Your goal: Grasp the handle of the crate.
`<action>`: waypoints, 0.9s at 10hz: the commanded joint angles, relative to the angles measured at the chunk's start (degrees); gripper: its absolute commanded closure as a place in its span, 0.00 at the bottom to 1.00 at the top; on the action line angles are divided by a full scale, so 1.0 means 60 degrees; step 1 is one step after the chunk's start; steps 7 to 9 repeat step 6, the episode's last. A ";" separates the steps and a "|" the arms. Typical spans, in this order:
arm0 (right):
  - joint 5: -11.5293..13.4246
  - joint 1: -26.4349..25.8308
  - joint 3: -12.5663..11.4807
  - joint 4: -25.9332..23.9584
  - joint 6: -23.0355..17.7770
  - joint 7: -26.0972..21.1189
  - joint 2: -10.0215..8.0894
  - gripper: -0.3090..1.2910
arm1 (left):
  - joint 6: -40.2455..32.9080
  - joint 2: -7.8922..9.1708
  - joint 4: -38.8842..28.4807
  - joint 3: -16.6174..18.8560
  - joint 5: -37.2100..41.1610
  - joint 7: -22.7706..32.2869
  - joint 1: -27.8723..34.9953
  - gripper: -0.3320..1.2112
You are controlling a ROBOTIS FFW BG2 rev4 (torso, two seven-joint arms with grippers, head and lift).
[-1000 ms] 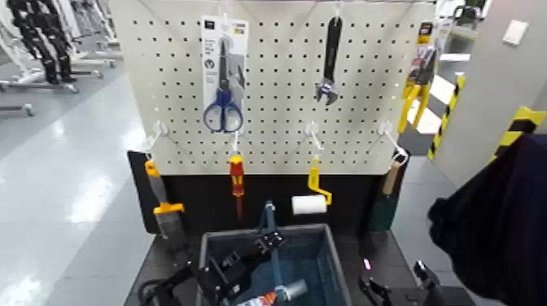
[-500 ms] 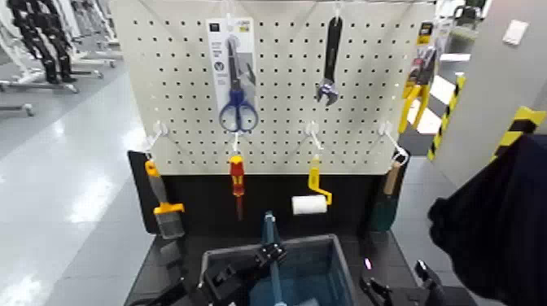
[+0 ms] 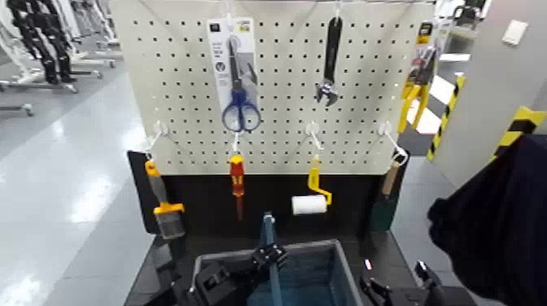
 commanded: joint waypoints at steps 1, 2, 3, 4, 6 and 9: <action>0.0069 0.0015 0.0006 0.0008 -0.0099 -0.0001 0.0023 0.28 | -0.0018 -0.0014 -0.0082 0.0033 0.0112 0.0058 0.0070 0.98; 0.0069 0.0015 0.0006 0.0023 -0.0143 -0.0001 0.0023 0.28 | -0.0032 -0.0014 -0.0096 0.0018 0.0126 0.0073 0.0085 0.98; 0.0069 0.0001 0.0006 0.0037 -0.0143 -0.0016 0.0023 0.28 | -0.0032 -0.0014 -0.0111 0.0018 0.0126 0.0087 0.0085 0.98; 0.0113 0.0001 0.0021 0.0037 -0.0143 -0.0016 0.0023 0.28 | -0.0032 -0.0014 -0.0096 0.0018 0.0141 0.0087 0.0085 0.98; 0.0157 -0.0029 0.0021 0.0037 -0.0070 -0.0001 0.0023 0.28 | -0.0047 -0.0014 -0.0096 0.0018 0.0141 0.0117 0.0070 0.98; 0.0157 -0.0029 0.0021 0.0037 -0.0070 -0.0001 0.0023 0.28 | -0.0047 -0.0014 -0.0096 0.0018 0.0141 0.0117 0.0070 0.98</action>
